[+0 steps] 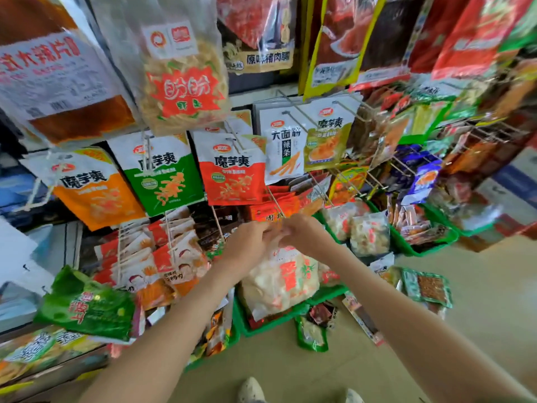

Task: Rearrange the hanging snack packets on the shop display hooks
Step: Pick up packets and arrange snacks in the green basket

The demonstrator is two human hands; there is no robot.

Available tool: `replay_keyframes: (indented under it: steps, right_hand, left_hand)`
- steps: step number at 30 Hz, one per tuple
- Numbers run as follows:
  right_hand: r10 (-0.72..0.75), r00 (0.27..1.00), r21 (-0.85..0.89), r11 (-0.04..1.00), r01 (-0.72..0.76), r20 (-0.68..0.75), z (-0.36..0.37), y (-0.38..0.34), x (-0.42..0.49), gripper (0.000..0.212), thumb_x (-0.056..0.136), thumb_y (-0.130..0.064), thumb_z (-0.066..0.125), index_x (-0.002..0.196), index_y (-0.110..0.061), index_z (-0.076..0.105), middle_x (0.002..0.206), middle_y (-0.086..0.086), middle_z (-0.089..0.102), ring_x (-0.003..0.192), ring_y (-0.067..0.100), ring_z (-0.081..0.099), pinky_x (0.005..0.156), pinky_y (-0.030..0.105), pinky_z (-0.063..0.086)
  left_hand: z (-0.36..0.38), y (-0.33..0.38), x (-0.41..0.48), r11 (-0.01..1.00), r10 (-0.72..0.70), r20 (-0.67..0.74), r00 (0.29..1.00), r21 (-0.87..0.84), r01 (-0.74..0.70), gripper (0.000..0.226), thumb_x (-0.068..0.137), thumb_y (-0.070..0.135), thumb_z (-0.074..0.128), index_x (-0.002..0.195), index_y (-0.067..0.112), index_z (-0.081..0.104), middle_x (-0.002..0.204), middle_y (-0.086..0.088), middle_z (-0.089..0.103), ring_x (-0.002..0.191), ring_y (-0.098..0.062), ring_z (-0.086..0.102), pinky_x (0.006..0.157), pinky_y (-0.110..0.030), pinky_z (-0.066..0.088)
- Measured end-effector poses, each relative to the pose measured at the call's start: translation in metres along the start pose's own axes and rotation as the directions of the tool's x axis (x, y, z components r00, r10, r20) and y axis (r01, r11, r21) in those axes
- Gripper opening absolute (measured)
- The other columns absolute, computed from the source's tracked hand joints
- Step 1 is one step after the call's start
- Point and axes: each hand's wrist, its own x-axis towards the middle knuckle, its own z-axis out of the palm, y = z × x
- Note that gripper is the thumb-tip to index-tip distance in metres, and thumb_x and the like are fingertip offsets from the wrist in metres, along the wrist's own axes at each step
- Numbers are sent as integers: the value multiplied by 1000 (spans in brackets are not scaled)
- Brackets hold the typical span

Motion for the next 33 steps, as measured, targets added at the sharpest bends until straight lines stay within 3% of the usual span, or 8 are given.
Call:
replay_keyframes:
  steps: [3, 7, 17, 23, 25, 27, 30, 33]
  right_hand:
    - [118, 989, 52, 992, -114, -88, -19, 51, -16, 43, 77, -16, 69, 52, -23, 35, 65, -2, 41, 65, 20, 40, 59, 30, 31]
    - [192, 979, 9, 981, -192, -68, -28, 137, -35, 33, 84, -13, 58, 57, -15, 39, 75, 8, 50, 70, 25, 47, 60, 35, 38]
    - [160, 983, 44, 987, -157, -86, -72, 288, -66, 25, 84, -10, 63, 65, -10, 46, 77, 3, 44, 75, 21, 42, 64, 39, 40]
    - [163, 968, 65, 986, -153, -188, -86, 354, -44, 8, 84, -7, 63, 91, -4, 60, 95, 6, 55, 95, 27, 50, 72, 31, 38]
    - [223, 954, 74, 974, -213, -199, -84, 380, -28, 30, 85, -8, 63, 114, -7, 56, 114, 9, 53, 112, 29, 43, 88, 35, 39]
    - [302, 932, 105, 952, -286, -200, -80, 407, -11, 65, 86, -11, 62, 142, -18, 31, 139, 8, 39, 129, 29, 29, 103, 45, 32]
    - [351, 884, 174, 935, -311, -310, -67, 449, 20, 97, 80, -10, 69, 145, -28, 0, 152, 7, 18, 138, 29, 17, 109, 46, 20]
    - [520, 798, 453, 816, -359, -304, -43, 499, 51, 106, 74, -5, 74, 147, -17, -2, 154, 10, 9, 140, 24, 11, 112, 41, 17]
  left_hand:
    - [26, 28, 20, 994, -19, 137, 990, 105, 4, 38, 93, 53, 44, 110, 21, 58, 71, 4, 54, 57, -15, 51, 46, -28, 36]
    - [89, 66, 38, 965, -82, 262, 962, 261, 11, 30, 98, 30, 39, 124, 30, 55, 82, -4, 58, 77, -27, 60, 59, -36, 47]
    - [206, 174, 86, 981, -138, 285, 949, 173, 91, 32, 99, 17, 35, 123, 20, 57, 105, -12, 64, 97, -31, 60, 66, -32, 39]
    - [248, 192, 143, 992, -120, 280, 953, -7, 127, 31, 99, 6, 35, 122, 11, 54, 116, -9, 63, 100, -28, 59, 69, -31, 39]
    - [263, 191, 170, 988, -122, 266, 956, -56, 142, 36, 96, -1, 35, 126, 9, 51, 125, -5, 60, 103, -26, 59, 68, -30, 41]
    - [280, 191, 202, 979, -131, 251, 959, -121, 165, 38, 95, -2, 34, 127, 9, 51, 125, -6, 60, 100, -26, 59, 70, -35, 45]
    - [311, 191, 252, 964, -125, 242, 962, -199, 175, 40, 98, 4, 34, 134, 13, 48, 123, -9, 60, 98, -25, 59, 75, -34, 45]
    - [353, 183, 297, 955, -113, 269, 956, -236, 179, 39, 99, 5, 33, 134, 13, 49, 130, -9, 55, 99, -27, 59, 73, -29, 42]
